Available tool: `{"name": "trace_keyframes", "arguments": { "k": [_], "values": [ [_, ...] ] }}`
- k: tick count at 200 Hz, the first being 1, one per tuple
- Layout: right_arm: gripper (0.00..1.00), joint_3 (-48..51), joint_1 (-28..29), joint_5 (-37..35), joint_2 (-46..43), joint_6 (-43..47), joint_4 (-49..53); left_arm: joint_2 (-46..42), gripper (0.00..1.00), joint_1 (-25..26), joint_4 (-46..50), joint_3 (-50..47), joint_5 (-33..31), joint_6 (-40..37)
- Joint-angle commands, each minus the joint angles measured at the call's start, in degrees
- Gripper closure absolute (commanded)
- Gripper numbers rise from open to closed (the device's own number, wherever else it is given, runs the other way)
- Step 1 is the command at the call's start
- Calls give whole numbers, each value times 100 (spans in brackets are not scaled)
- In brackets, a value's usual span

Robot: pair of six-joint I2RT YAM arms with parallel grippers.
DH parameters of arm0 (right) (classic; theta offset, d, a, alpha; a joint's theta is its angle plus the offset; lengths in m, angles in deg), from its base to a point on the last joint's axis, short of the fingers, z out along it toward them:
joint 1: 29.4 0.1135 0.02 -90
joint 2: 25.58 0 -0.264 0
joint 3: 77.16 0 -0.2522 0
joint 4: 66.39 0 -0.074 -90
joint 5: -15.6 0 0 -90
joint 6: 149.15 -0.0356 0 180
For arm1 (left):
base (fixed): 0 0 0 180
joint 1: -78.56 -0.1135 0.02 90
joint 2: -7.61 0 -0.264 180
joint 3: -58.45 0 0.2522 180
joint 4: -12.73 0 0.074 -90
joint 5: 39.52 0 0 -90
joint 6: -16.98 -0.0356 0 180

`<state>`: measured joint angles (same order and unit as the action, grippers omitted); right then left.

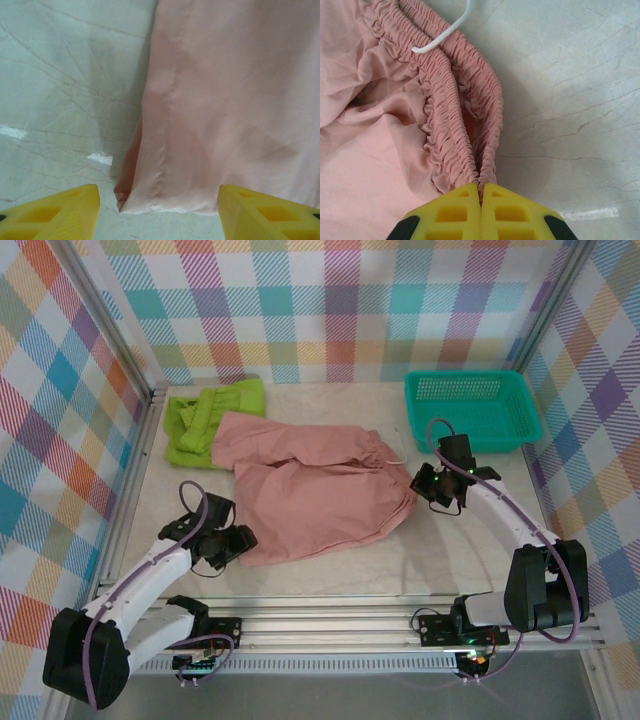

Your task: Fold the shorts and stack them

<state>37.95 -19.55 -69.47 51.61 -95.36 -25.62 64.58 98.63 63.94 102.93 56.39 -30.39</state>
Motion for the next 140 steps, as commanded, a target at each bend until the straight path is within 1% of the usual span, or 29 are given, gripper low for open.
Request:
{"name": "trace_keyframes", "arguments": {
  "k": [1,18,37,71,95,124,140],
  "values": [
    [100,42,41,-49,7,-36,-41,178,38,203,-50,-34,-56,184],
    [100,51,44,-63,-11,-35,-31,405,42,326,-248,-111,33,224],
    [100,68,43,-53,-13,-40,-40,605,53,433,-436,-180,69,243],
    [100,103,44,-41,-45,-46,-32,747,63,488,-555,-211,-17,200],
    [100,128,44,-53,-72,-44,-13,866,78,513,-687,-230,16,207],
    [100,156,44,-53,-99,-51,-22,737,100,511,-782,-201,-63,239],
    [100,156,44,-45,-112,-51,-7,653,100,508,-666,-69,-183,206]
  ]
}}
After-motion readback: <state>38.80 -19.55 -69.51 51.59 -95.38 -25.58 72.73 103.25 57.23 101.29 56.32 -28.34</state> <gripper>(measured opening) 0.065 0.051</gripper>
